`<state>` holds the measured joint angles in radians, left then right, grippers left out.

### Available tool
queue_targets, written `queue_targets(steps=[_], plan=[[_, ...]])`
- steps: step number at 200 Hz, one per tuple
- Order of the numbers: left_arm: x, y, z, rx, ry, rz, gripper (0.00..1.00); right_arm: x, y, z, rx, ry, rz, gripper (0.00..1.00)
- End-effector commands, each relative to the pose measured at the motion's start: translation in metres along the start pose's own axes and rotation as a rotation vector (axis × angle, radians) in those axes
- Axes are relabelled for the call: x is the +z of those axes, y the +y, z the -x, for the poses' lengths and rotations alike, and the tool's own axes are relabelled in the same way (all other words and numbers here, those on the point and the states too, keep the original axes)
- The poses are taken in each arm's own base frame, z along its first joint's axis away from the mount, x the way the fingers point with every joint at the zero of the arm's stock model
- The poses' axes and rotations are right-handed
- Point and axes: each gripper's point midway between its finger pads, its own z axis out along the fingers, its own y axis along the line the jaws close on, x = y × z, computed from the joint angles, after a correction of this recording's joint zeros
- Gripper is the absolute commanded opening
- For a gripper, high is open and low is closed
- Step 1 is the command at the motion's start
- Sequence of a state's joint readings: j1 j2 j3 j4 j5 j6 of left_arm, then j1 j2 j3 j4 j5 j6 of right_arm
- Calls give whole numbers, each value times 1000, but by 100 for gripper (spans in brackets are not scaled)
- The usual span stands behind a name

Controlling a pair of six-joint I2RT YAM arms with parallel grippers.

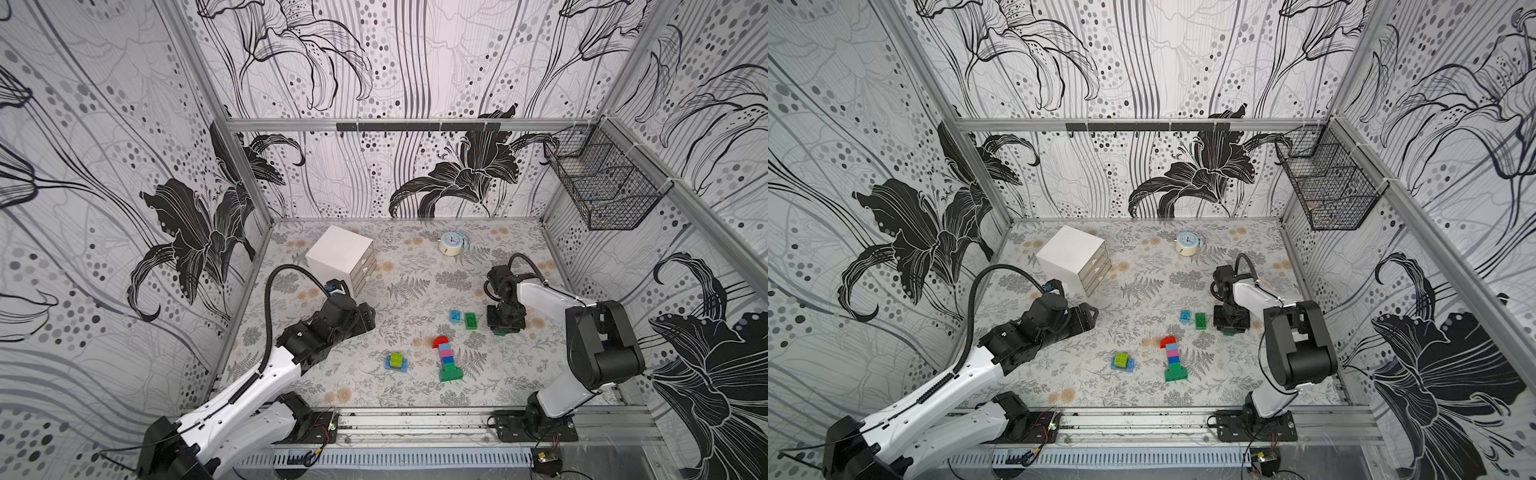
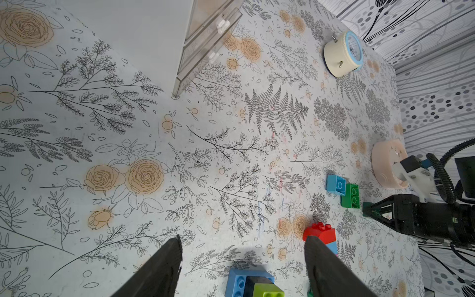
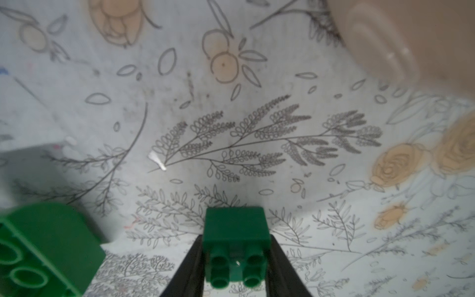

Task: Assemble the number 1 with lego
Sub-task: Pick up the lego brick from the center of the board.

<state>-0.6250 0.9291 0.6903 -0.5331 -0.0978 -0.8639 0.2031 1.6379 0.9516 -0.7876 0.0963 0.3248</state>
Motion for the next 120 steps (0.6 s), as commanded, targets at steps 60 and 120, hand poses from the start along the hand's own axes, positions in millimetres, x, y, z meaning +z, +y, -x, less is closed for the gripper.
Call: queue_targets(steps=[60,120], plan=[[-1,12,7,-32,-47,25,77,-60,14,7,-61,-126,64,15],[7,21,2,-136,-40,12,78,-157,138,-33,-600,-436,268,6]])
